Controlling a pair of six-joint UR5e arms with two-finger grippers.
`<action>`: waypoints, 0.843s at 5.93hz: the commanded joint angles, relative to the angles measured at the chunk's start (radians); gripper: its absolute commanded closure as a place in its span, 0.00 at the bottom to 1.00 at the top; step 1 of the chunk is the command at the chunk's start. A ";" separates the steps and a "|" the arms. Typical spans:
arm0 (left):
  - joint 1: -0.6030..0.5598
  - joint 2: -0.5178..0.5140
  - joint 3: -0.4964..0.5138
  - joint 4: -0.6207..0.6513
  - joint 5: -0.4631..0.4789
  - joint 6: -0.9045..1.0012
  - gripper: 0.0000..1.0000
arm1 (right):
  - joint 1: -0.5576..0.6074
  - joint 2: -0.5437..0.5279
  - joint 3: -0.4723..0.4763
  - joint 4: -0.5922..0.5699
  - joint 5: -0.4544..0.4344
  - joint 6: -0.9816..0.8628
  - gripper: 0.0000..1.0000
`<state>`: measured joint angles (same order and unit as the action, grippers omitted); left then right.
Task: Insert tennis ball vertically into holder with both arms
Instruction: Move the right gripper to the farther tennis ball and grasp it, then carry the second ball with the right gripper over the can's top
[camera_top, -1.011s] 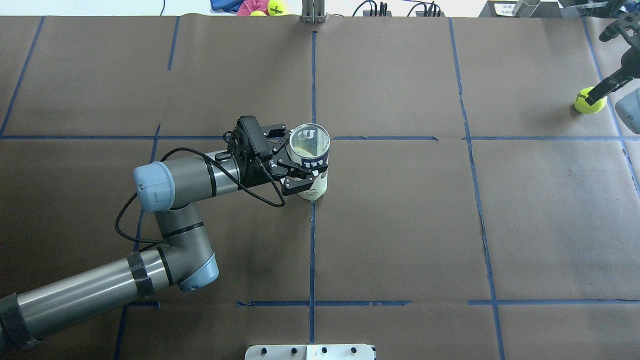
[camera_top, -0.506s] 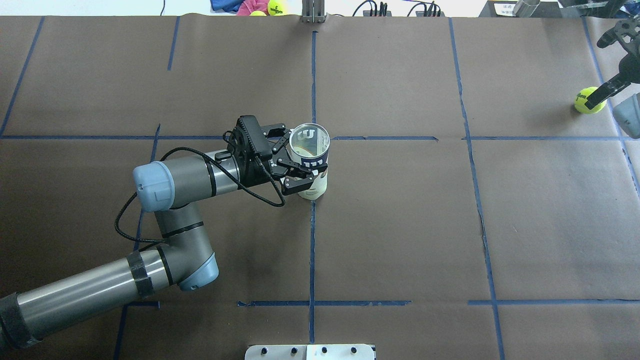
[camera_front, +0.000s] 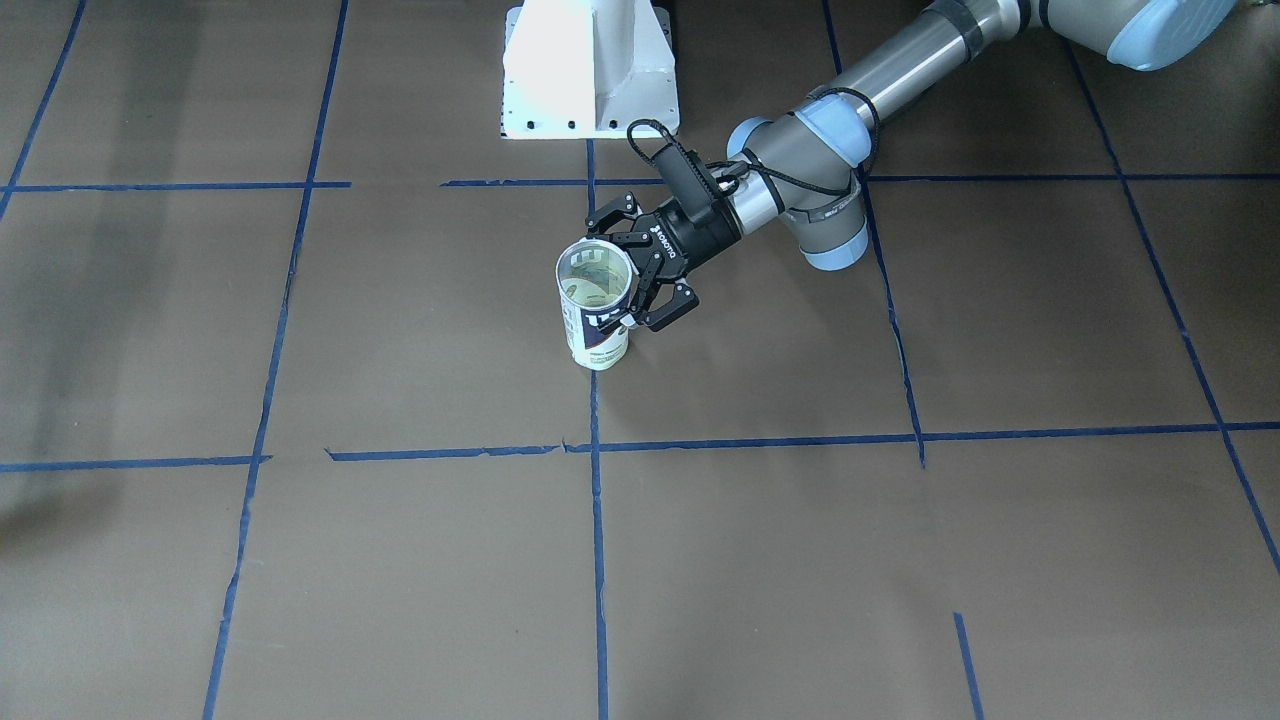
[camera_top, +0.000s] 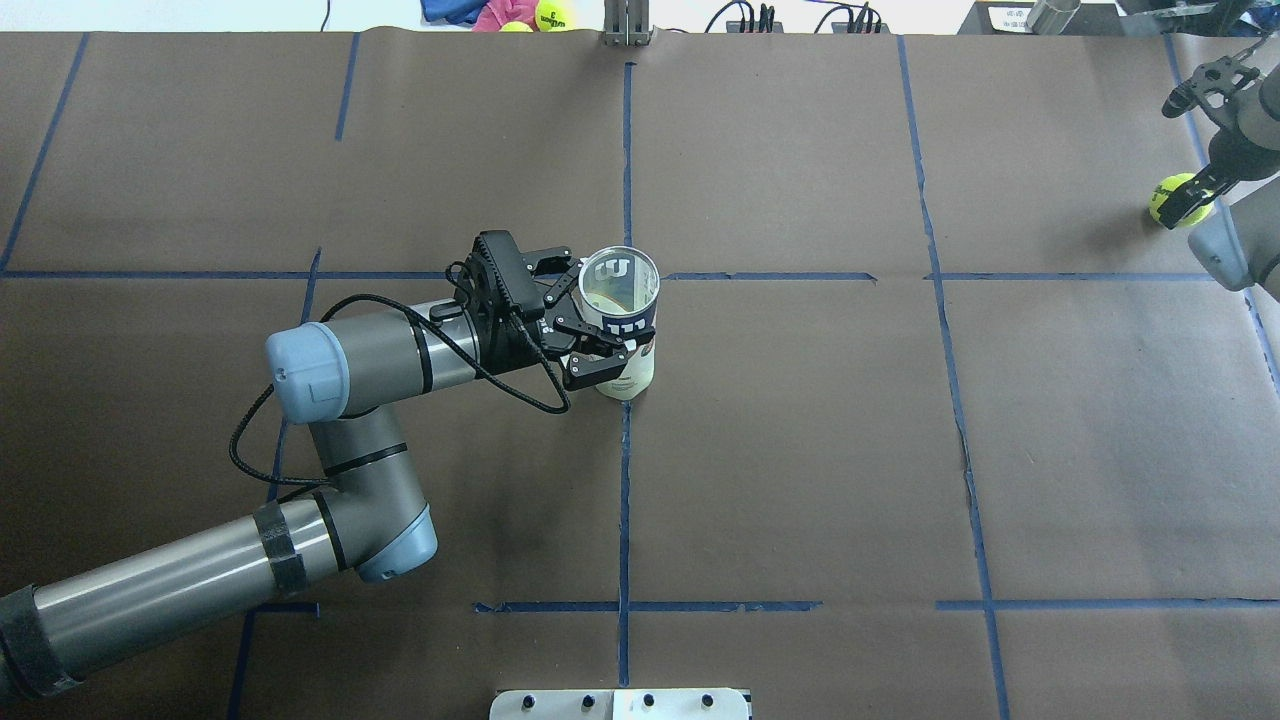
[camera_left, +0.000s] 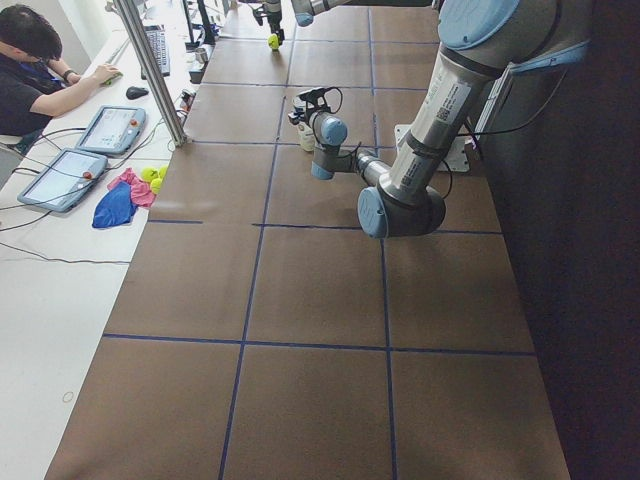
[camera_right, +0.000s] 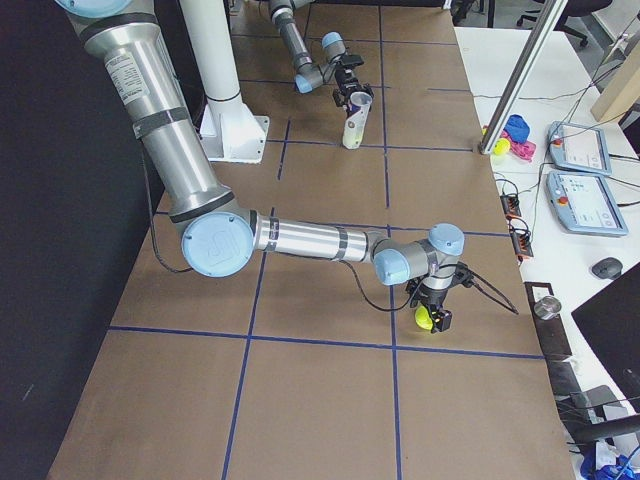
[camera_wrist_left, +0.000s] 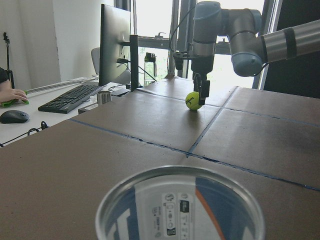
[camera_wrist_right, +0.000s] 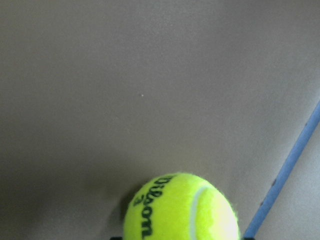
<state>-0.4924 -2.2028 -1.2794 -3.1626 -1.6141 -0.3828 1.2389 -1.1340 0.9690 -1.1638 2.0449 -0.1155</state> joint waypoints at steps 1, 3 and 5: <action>0.000 0.000 0.000 0.001 0.000 0.001 0.14 | -0.002 0.008 -0.003 0.007 -0.017 0.002 0.96; -0.002 0.000 0.000 0.001 0.000 -0.001 0.14 | 0.007 0.008 0.121 -0.005 0.023 0.109 1.00; -0.002 -0.002 -0.002 0.000 0.000 -0.002 0.14 | 0.007 0.007 0.271 -0.008 0.156 0.340 1.00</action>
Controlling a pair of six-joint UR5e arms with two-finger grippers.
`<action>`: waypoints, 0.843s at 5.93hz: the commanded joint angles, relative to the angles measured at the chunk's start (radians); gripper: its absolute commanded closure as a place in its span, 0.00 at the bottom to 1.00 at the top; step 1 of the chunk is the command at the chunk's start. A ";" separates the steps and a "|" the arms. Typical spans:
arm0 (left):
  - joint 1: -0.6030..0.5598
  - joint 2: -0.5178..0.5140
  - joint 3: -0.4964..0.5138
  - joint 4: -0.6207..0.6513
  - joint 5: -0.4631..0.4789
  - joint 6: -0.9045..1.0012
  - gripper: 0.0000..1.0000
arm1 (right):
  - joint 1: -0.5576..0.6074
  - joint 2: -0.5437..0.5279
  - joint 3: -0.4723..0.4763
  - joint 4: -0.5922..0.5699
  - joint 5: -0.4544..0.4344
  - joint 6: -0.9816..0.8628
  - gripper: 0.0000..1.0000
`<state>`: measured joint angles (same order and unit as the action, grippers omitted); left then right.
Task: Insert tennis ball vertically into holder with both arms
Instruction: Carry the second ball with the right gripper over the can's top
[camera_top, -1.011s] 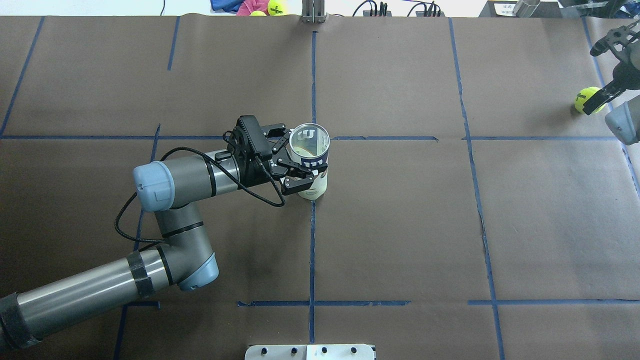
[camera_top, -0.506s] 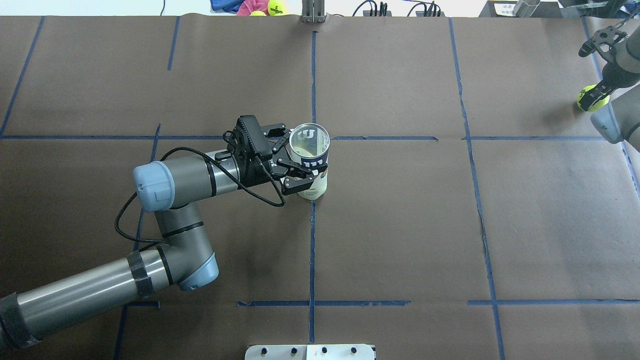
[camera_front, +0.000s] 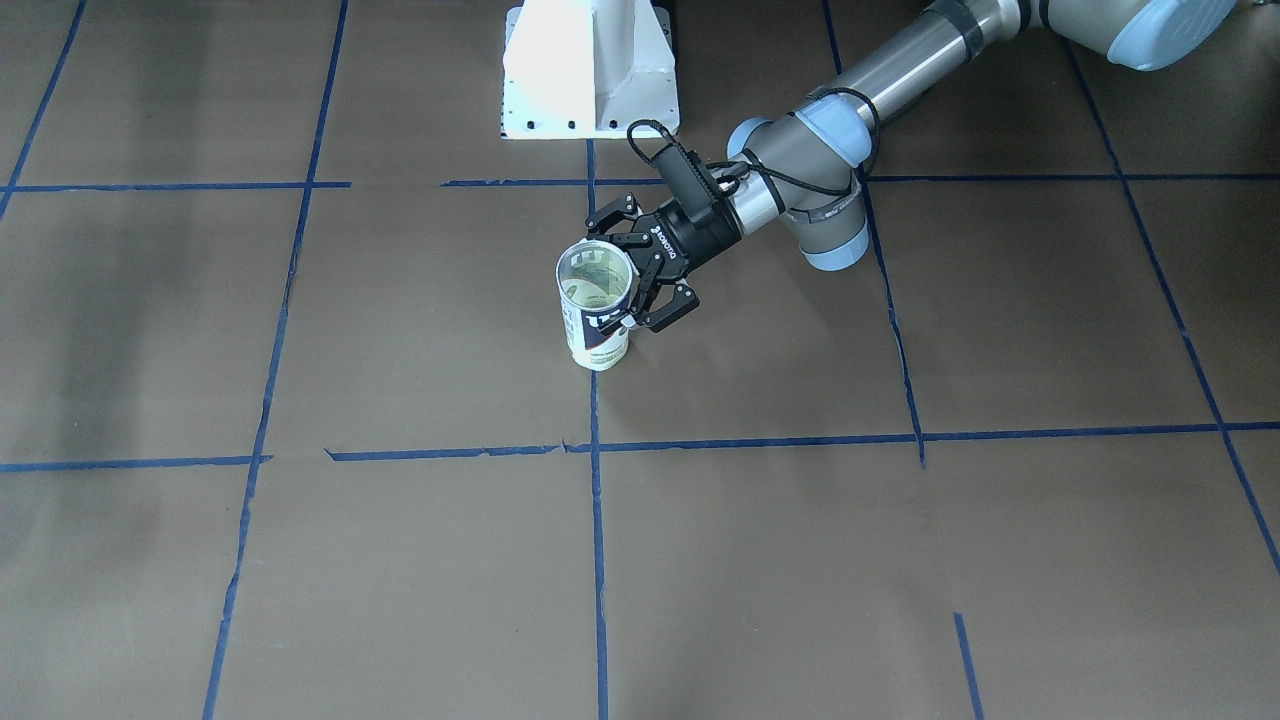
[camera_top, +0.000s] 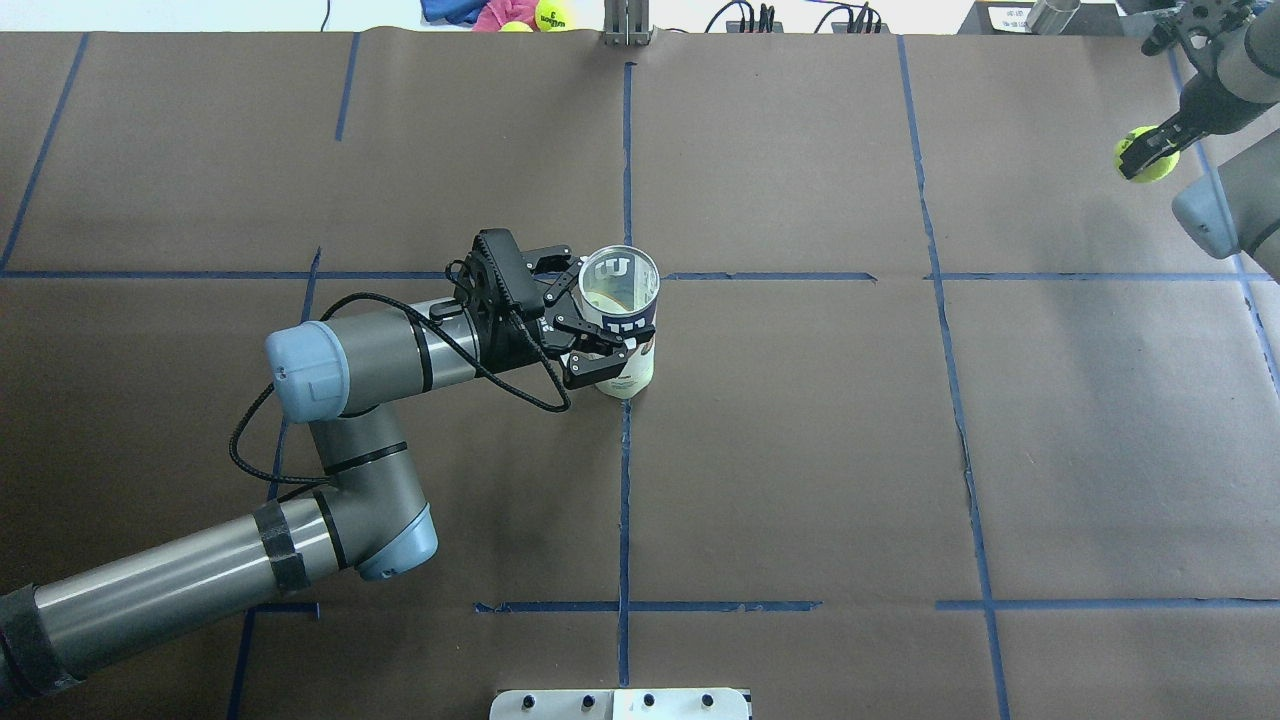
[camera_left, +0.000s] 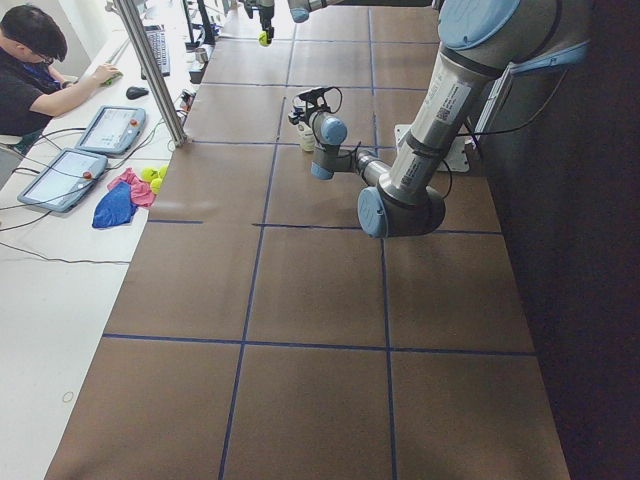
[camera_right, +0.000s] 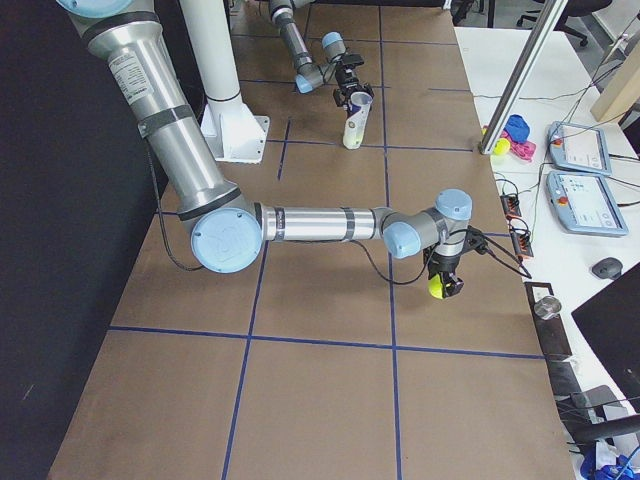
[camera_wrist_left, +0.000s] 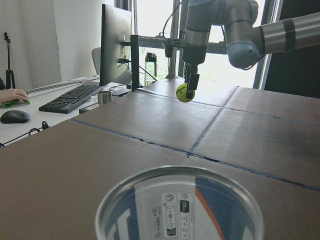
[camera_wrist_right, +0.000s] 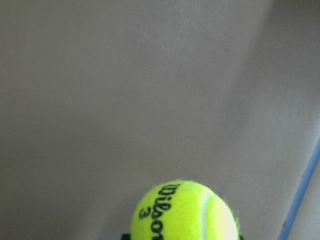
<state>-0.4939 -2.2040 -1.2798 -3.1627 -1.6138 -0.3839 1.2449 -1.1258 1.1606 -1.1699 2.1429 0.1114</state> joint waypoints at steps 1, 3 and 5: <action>-0.002 0.000 -0.003 -0.002 0.000 -0.003 0.14 | -0.005 -0.003 0.211 -0.099 0.092 0.210 1.00; 0.000 0.000 -0.003 0.000 -0.002 -0.004 0.15 | -0.102 0.000 0.656 -0.529 0.091 0.357 1.00; 0.000 0.000 -0.003 0.001 -0.002 -0.003 0.18 | -0.267 0.119 0.862 -0.696 0.077 0.704 1.00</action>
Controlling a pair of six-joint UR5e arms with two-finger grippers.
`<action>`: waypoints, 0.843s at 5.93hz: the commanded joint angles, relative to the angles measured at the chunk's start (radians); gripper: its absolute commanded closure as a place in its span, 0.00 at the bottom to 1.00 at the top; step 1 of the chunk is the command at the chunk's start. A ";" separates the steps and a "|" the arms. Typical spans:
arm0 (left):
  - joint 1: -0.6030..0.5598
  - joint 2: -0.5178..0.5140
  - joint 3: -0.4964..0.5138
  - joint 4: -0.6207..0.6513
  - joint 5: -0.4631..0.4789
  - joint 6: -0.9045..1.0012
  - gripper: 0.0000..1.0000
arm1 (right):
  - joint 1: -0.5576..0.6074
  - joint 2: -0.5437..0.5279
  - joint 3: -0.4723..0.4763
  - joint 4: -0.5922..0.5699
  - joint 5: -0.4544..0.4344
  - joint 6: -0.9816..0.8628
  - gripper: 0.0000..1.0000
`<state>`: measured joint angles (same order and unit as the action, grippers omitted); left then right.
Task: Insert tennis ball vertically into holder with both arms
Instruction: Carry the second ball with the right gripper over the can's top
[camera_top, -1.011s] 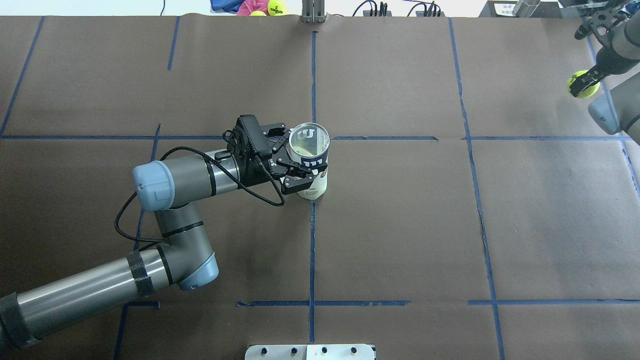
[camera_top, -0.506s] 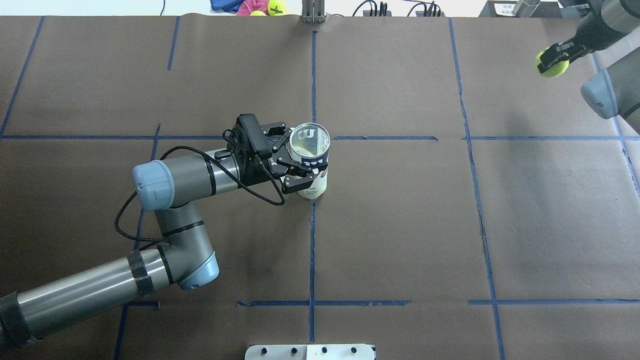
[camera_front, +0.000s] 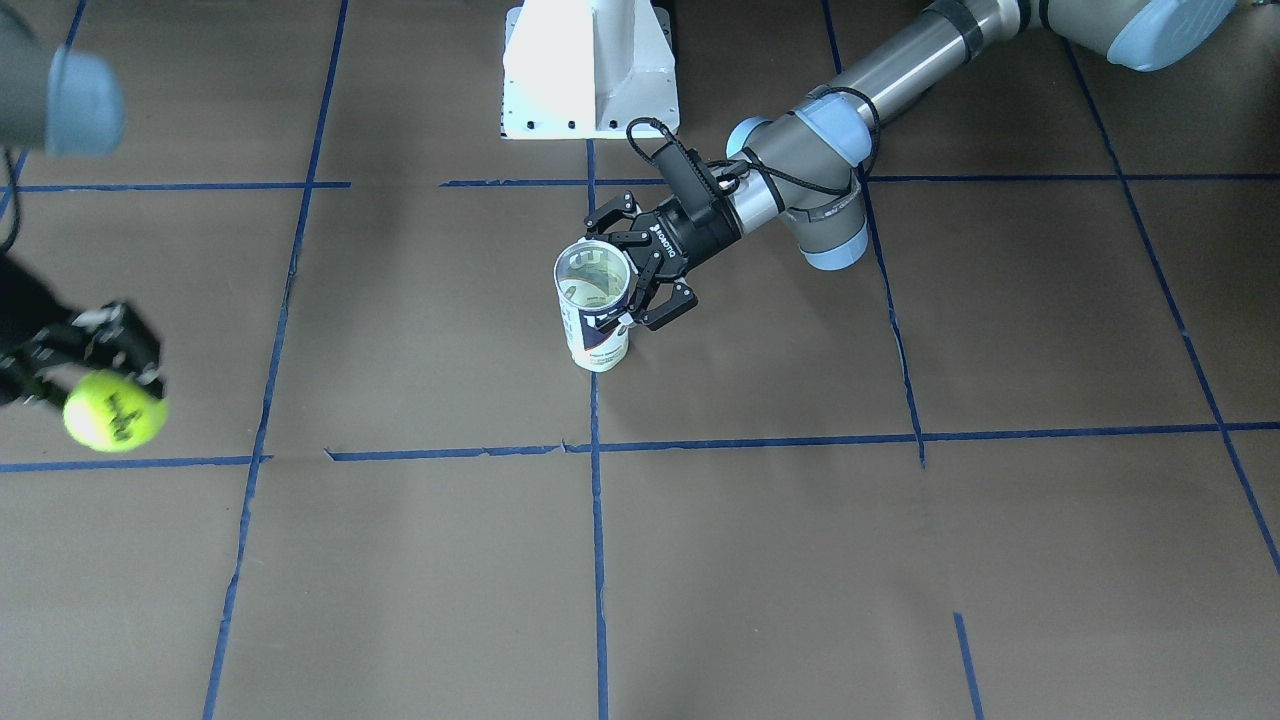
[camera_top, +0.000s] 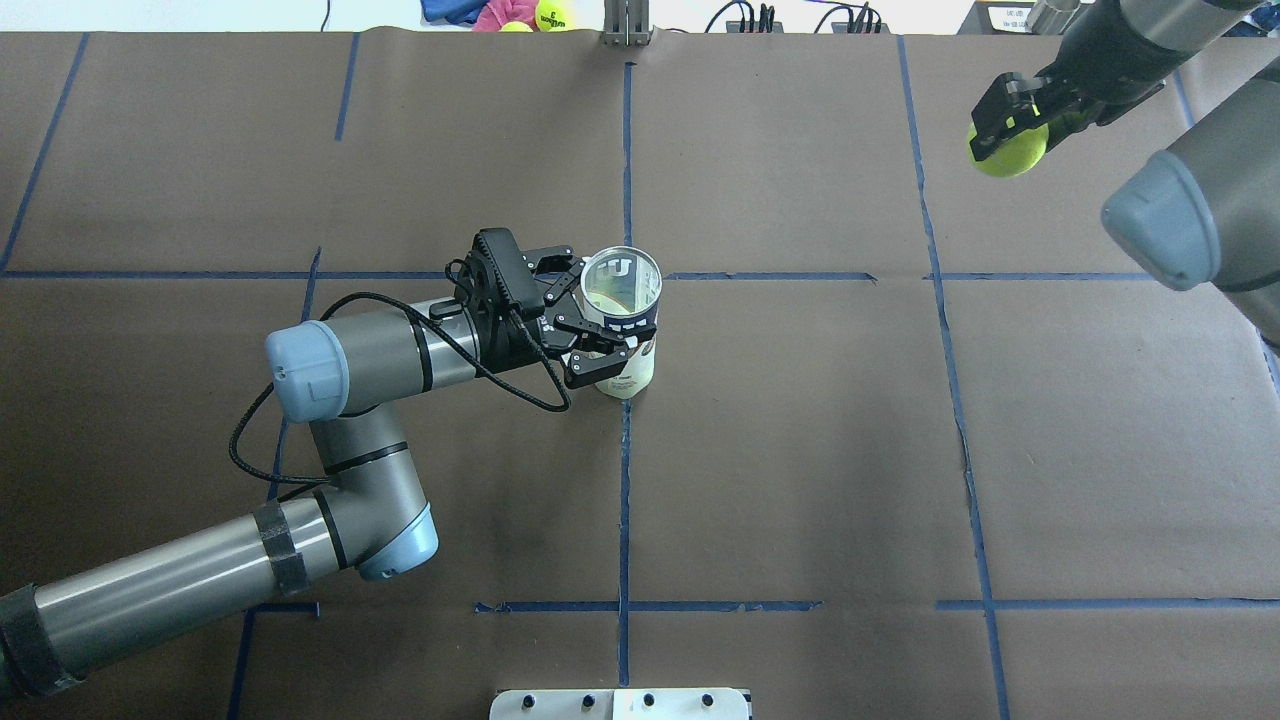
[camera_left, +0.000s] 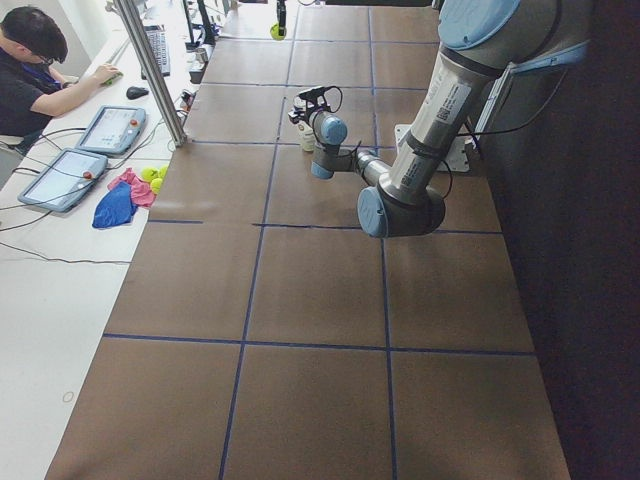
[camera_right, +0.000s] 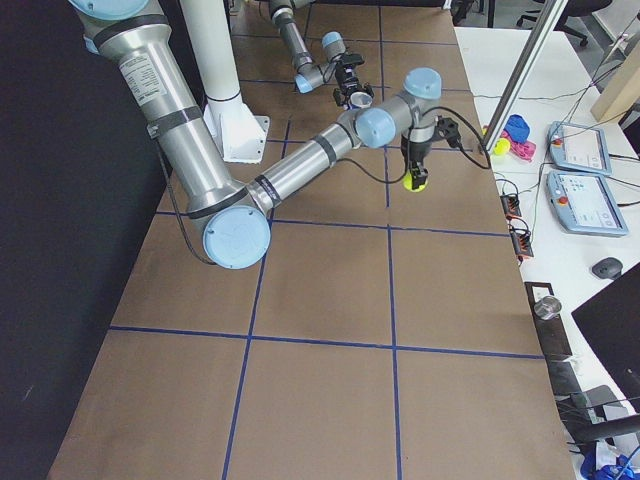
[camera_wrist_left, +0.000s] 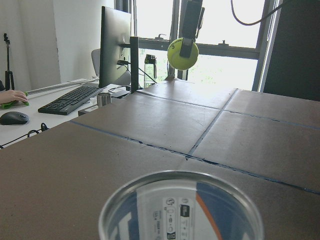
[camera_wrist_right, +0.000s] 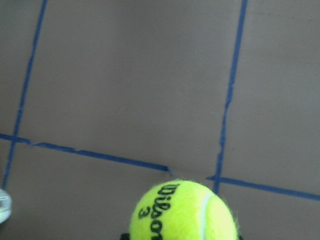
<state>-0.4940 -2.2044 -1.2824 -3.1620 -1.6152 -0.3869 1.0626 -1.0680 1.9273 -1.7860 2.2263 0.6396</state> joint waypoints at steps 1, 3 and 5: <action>0.002 -0.001 0.000 0.000 0.000 0.000 0.18 | -0.204 0.139 0.102 -0.084 -0.090 0.353 1.00; 0.002 -0.003 0.000 0.000 0.000 0.000 0.17 | -0.384 0.329 0.015 -0.147 -0.258 0.516 1.00; 0.005 -0.001 0.000 0.000 0.000 0.000 0.17 | -0.443 0.472 -0.149 -0.145 -0.321 0.569 1.00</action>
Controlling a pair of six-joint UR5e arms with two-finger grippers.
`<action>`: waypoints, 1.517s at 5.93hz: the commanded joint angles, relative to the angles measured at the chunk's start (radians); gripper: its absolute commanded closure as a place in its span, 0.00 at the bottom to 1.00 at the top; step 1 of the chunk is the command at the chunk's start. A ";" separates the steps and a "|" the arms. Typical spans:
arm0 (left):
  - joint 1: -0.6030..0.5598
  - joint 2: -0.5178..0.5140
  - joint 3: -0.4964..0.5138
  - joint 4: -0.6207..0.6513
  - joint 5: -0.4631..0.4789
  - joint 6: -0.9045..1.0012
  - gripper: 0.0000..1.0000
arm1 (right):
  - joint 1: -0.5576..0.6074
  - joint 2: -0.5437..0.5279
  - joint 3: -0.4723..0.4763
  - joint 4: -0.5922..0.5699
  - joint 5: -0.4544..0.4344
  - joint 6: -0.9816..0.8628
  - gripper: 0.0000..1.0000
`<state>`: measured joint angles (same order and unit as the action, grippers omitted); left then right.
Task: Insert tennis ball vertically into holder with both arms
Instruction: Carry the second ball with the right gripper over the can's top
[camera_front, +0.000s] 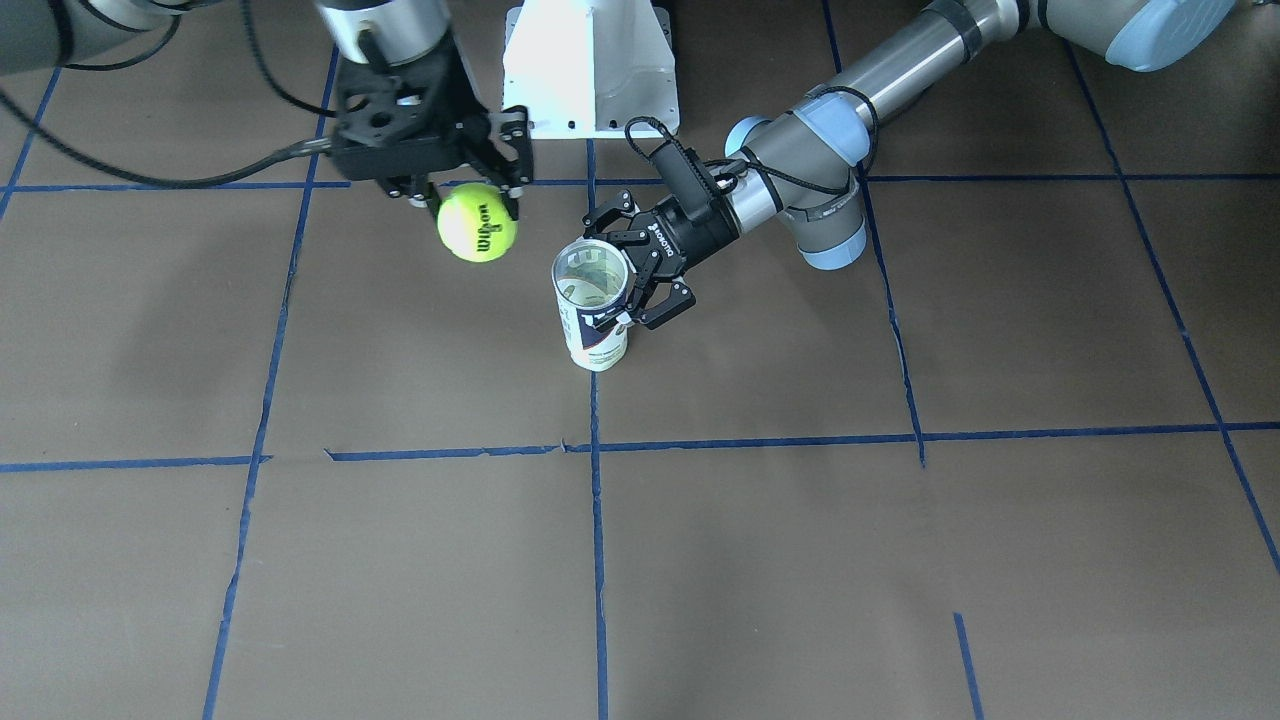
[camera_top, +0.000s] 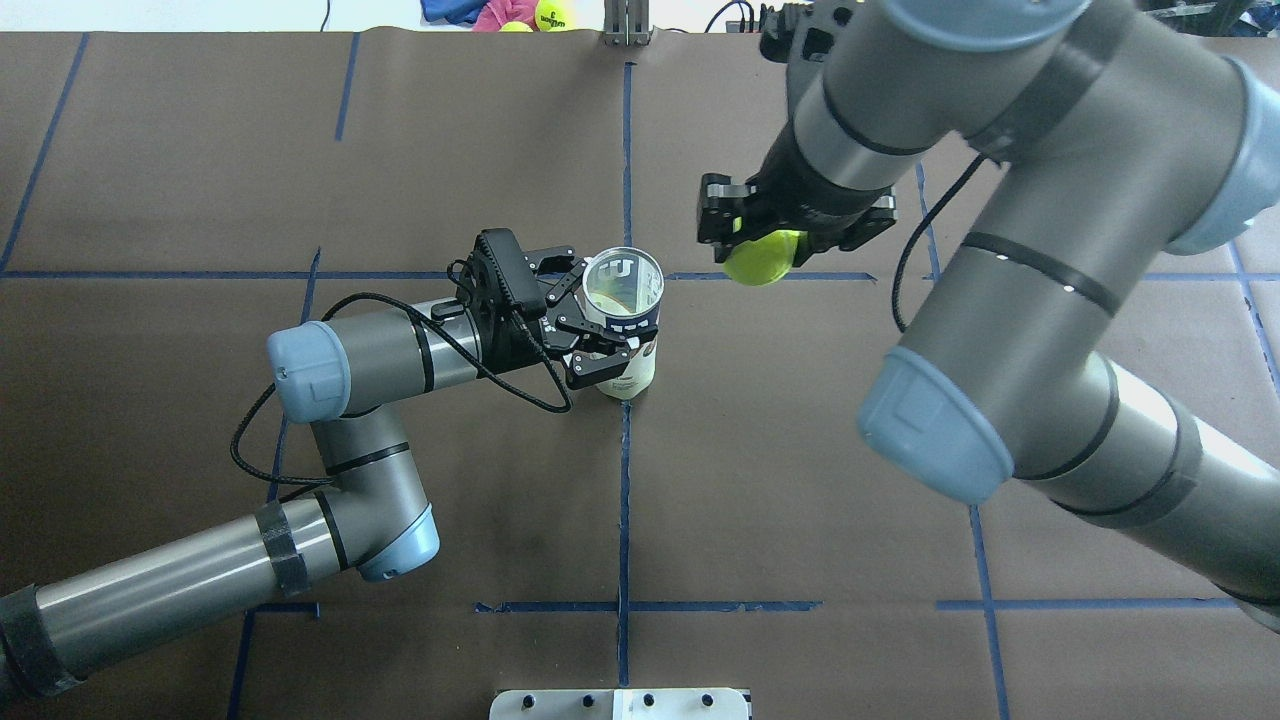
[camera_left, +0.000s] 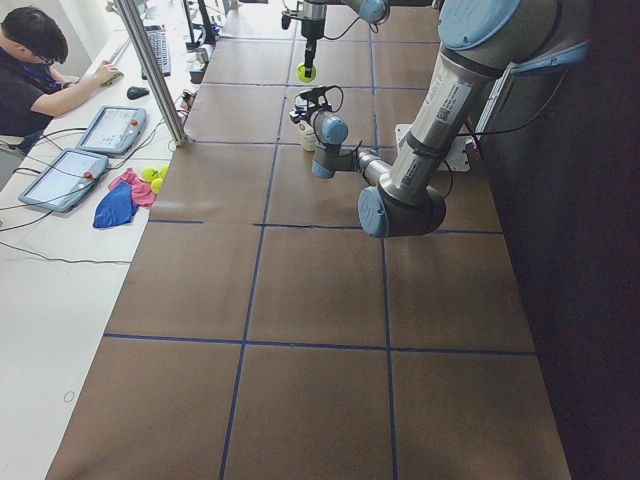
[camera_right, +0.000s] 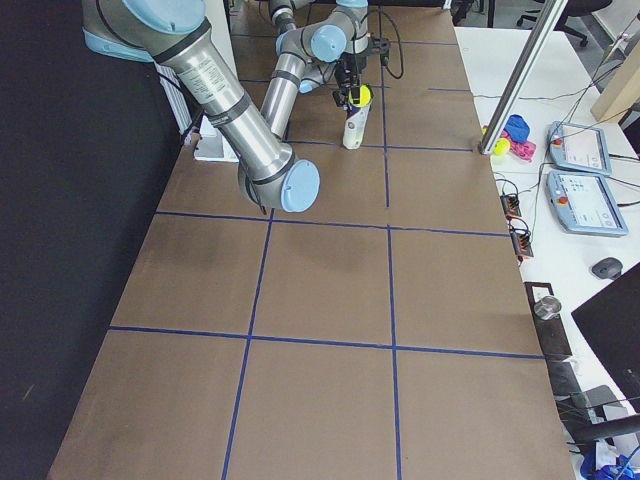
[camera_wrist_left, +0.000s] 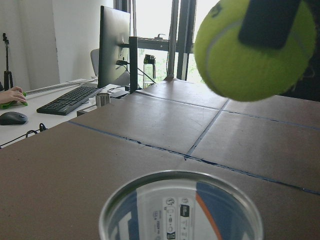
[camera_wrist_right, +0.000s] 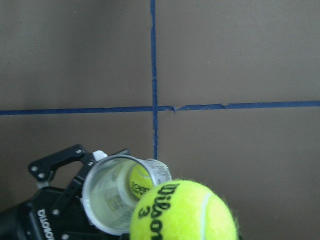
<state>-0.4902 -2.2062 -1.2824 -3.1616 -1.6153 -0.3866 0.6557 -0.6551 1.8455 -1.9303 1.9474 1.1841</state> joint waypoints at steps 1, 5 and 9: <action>0.001 -0.001 0.000 0.000 0.002 0.000 0.17 | -0.036 0.061 -0.071 0.001 -0.042 0.025 0.99; 0.001 -0.001 0.002 0.002 0.002 0.002 0.17 | -0.036 0.057 -0.071 0.001 -0.041 0.008 0.00; -0.005 -0.003 -0.006 -0.006 0.002 0.000 0.13 | 0.063 0.002 -0.057 0.001 0.046 -0.133 0.00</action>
<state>-0.4927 -2.2079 -1.2841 -3.1639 -1.6141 -0.3862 0.6675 -0.6230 1.7840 -1.9298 1.9434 1.1172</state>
